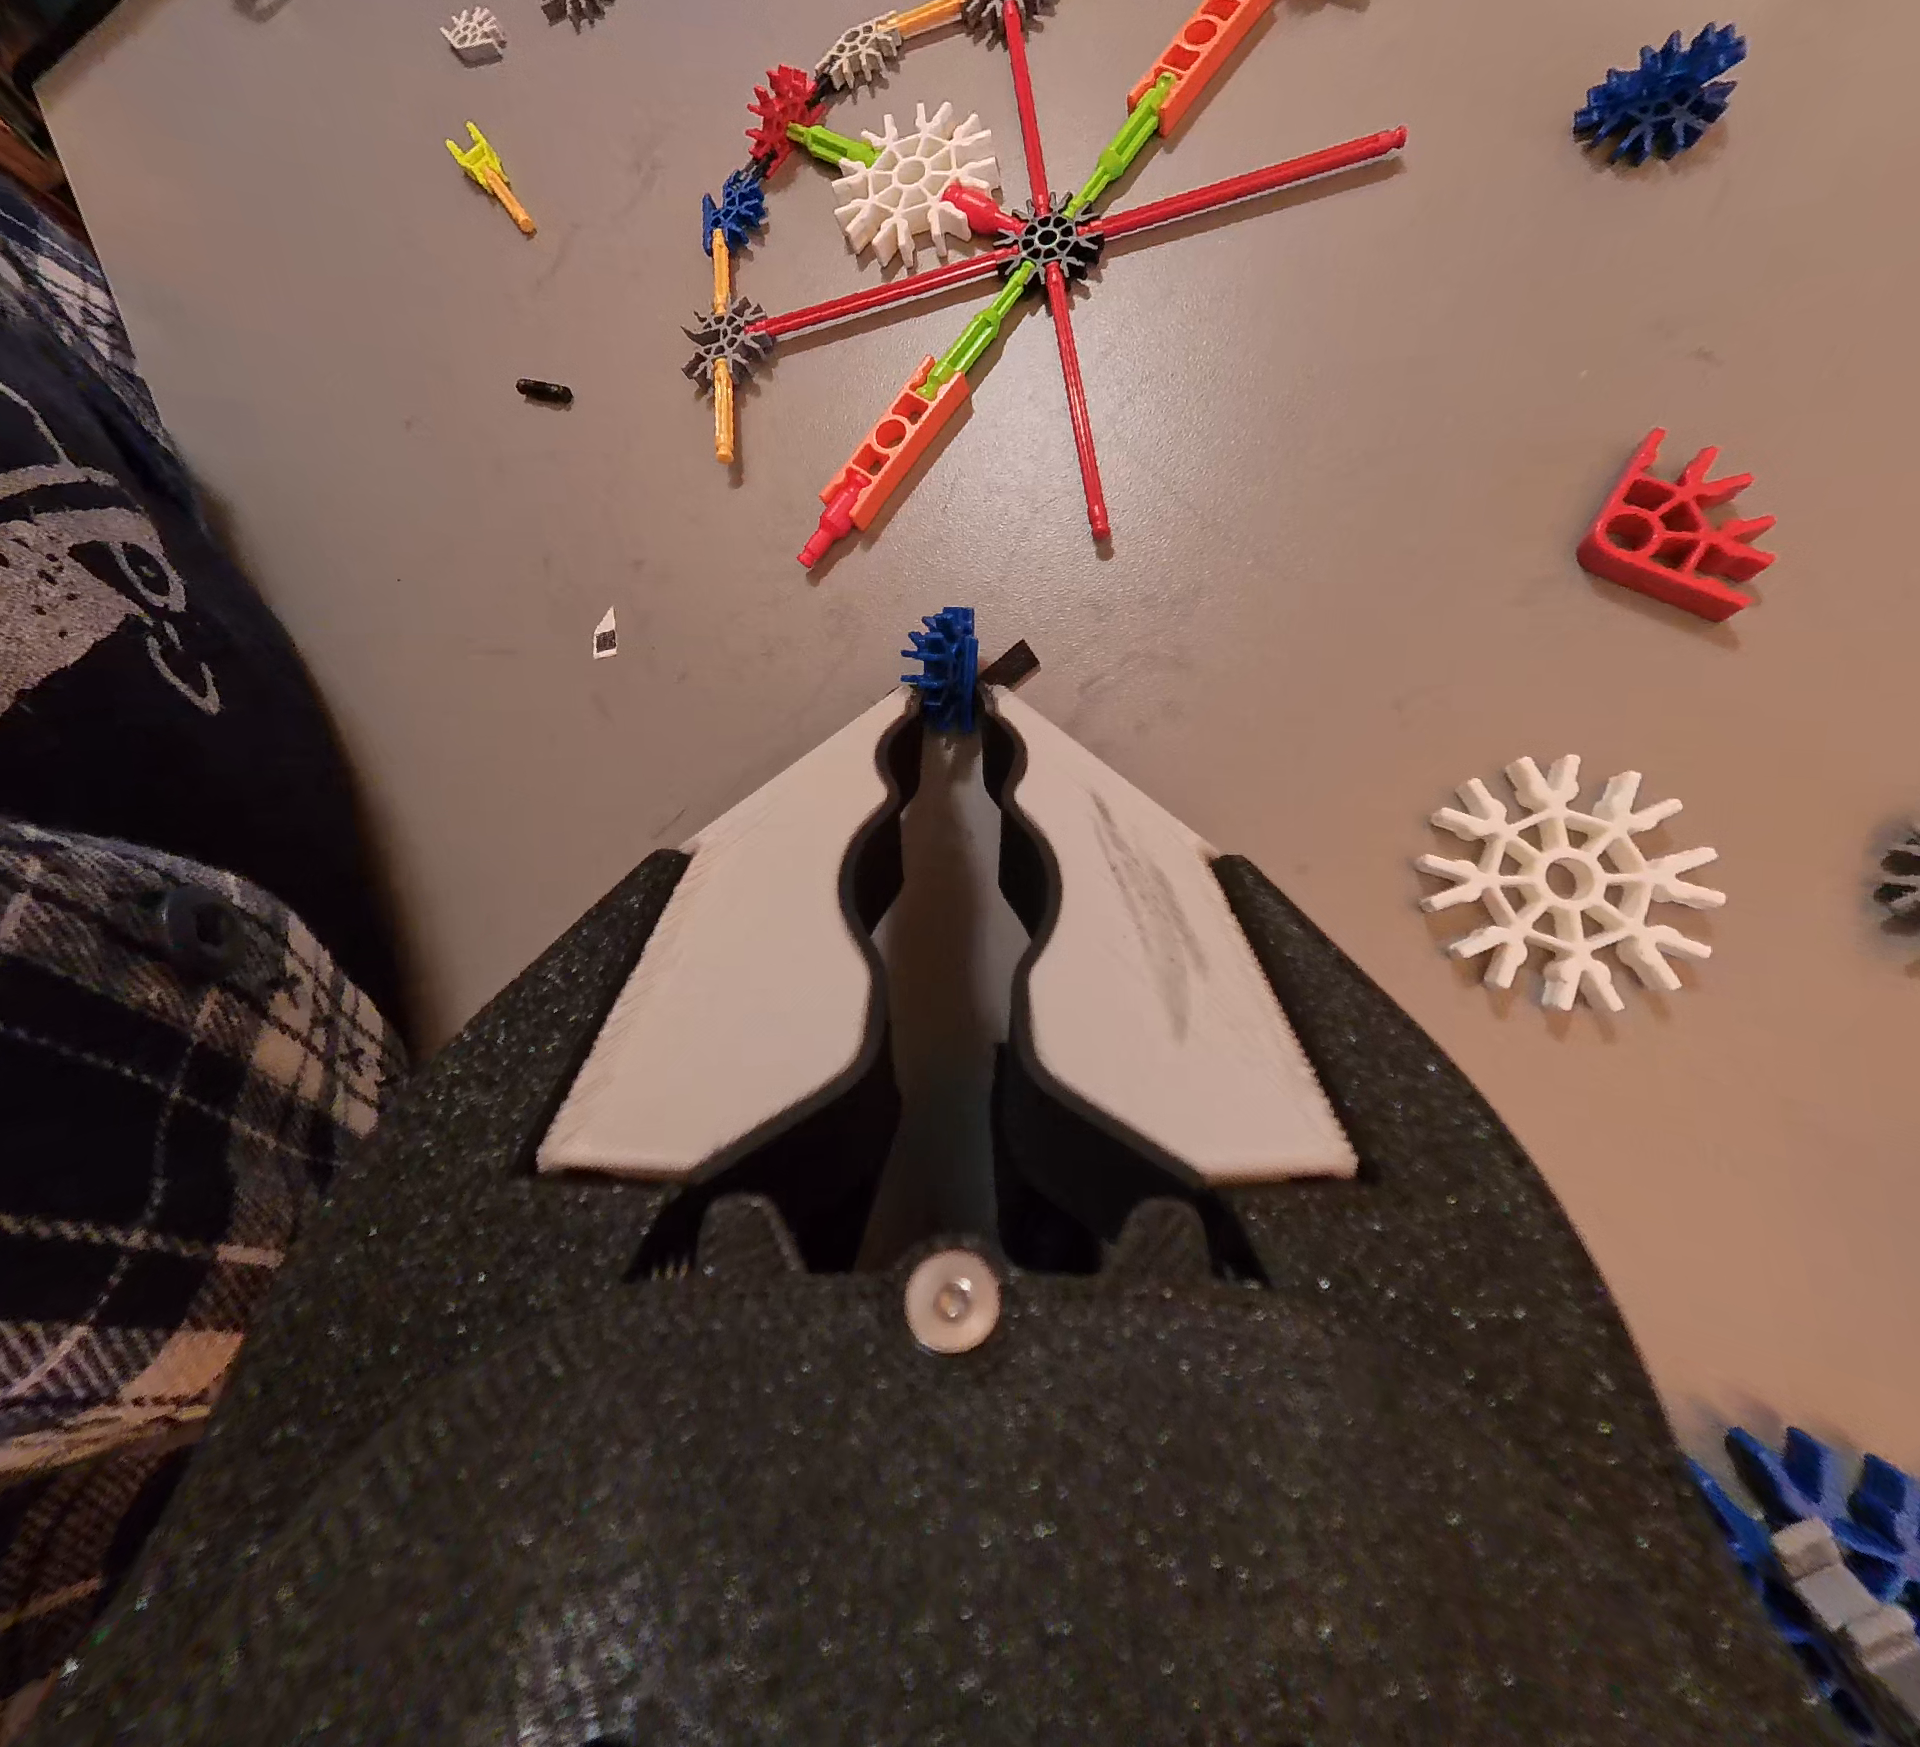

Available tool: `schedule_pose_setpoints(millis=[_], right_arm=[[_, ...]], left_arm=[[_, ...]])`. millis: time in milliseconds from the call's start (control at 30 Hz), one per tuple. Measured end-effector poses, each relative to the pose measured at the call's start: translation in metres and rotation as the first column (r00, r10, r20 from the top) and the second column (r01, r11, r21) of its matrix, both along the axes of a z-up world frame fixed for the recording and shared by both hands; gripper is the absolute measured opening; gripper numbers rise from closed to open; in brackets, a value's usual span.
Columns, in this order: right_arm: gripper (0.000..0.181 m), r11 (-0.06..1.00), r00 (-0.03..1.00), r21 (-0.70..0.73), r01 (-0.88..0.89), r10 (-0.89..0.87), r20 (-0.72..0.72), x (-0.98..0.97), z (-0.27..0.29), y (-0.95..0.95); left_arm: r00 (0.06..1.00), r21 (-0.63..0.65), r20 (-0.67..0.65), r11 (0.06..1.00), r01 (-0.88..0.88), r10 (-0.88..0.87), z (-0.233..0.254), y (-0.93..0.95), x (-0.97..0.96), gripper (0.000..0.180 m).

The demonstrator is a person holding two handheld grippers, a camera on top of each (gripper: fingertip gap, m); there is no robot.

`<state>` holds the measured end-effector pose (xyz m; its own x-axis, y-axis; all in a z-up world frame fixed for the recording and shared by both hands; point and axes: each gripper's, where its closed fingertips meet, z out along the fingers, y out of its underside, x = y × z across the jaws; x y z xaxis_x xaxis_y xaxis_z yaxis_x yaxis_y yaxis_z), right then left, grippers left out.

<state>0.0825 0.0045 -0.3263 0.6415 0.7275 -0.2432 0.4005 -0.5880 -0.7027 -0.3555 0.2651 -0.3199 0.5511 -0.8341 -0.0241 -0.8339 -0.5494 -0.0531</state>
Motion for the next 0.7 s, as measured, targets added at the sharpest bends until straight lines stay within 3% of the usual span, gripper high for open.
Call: schedule_pose_setpoints(millis=[400, 700], right_arm=[[0.009, 1.0, 1.0, -0.002, -0.002, 0.002, -0.004, 0.0, 0.0, 0.0], [0.009, 1.0, 1.0, -0.002, -0.001, 0.001, -0.003, 0.0, 0.0, 0.0]], left_arm=[[0.99, 0.067, -0.017, 0.988, -0.136, 0.137, 0.03, 0.014, -0.041, 0.023], [0.998, 0.013, 0.054, 0.999, -0.037, 0.036, 0.03, -0.003, -0.011, 0.026]])
